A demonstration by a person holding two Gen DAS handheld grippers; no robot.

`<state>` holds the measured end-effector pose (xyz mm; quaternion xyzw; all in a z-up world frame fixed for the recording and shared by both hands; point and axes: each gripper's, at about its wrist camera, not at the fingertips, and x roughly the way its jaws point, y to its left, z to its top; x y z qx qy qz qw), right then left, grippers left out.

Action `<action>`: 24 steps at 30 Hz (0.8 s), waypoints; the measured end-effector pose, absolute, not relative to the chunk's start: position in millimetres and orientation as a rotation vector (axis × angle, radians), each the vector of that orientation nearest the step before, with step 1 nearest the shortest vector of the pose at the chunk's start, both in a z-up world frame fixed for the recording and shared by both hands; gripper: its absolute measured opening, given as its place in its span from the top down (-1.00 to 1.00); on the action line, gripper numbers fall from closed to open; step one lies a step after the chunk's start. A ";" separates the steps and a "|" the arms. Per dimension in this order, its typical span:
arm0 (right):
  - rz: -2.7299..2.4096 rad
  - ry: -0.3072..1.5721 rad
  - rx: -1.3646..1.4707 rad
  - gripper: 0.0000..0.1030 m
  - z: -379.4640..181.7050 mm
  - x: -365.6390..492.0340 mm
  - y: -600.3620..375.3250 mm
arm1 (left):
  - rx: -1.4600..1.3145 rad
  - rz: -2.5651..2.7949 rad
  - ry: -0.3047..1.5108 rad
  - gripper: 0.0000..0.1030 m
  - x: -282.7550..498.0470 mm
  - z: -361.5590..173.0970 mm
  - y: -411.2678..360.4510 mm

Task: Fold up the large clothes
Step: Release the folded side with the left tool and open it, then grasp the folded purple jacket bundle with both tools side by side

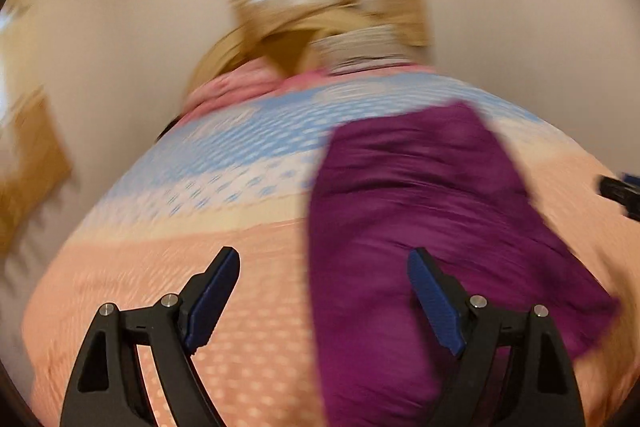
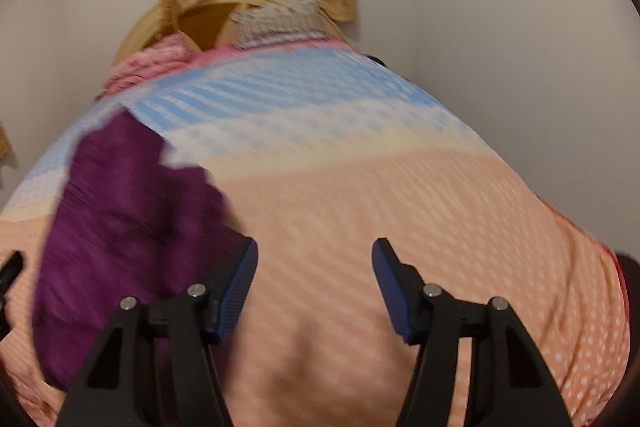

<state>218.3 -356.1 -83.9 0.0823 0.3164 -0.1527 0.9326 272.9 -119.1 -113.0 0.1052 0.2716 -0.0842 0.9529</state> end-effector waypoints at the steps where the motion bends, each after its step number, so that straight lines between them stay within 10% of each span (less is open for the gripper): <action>1: -0.287 0.636 0.156 -0.20 -74.7 228.6 -341.2 | 0.159 -0.121 0.576 -0.67 289.4 -112.8 -105.6; 24: -0.301 0.727 0.273 0.13 -152.1 316.4 -313.7 | 0.067 -0.148 0.690 -0.68 399.8 -156.5 -166.9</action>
